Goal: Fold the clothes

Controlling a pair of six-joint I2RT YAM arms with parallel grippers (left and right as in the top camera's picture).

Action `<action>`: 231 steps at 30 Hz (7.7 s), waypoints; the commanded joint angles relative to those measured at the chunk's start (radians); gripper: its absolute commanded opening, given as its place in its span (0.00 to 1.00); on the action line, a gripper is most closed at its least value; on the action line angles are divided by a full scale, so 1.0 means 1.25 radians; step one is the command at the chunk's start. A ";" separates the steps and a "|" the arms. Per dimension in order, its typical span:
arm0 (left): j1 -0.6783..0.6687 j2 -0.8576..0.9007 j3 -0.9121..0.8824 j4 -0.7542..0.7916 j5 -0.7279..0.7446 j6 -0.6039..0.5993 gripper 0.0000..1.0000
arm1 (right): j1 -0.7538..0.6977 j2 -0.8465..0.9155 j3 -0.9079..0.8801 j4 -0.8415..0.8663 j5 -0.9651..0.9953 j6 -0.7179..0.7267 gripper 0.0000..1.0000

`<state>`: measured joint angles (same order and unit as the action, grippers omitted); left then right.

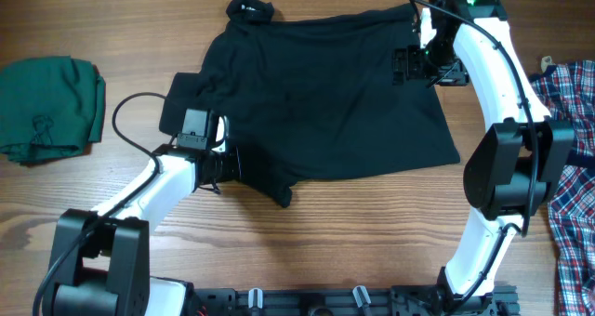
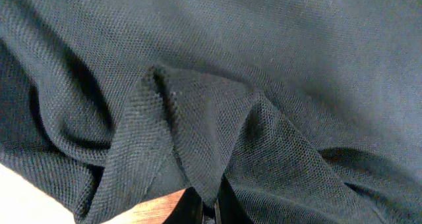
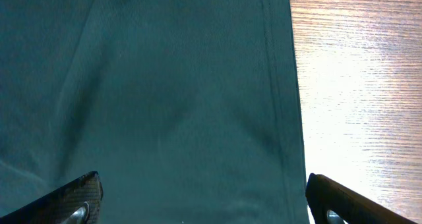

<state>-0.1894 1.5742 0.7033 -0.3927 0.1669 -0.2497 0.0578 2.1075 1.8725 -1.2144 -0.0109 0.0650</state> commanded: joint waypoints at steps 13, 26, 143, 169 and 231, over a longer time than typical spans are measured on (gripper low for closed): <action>0.004 -0.124 0.136 -0.355 -0.063 -0.107 0.11 | 0.000 0.008 -0.002 -0.001 -0.010 -0.010 1.00; 0.003 -0.086 0.110 -0.356 -0.067 -0.050 0.53 | 0.000 0.008 -0.002 -0.002 -0.010 -0.011 1.00; -0.061 -0.041 0.142 -0.363 -0.012 -0.074 0.57 | -0.183 -0.002 -0.369 0.077 -0.032 0.117 0.53; -0.121 -0.042 0.142 -0.278 -0.102 0.068 0.07 | -0.183 -0.002 -0.369 0.082 -0.035 0.117 0.35; 0.007 0.165 0.320 -0.190 -0.156 -0.059 0.44 | -0.023 -0.003 -0.054 0.067 -0.139 -0.071 1.00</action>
<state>-0.1925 1.6875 1.1061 -0.6563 0.0231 -0.3099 -0.0036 2.1036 1.7905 -1.1271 -0.1616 -0.0025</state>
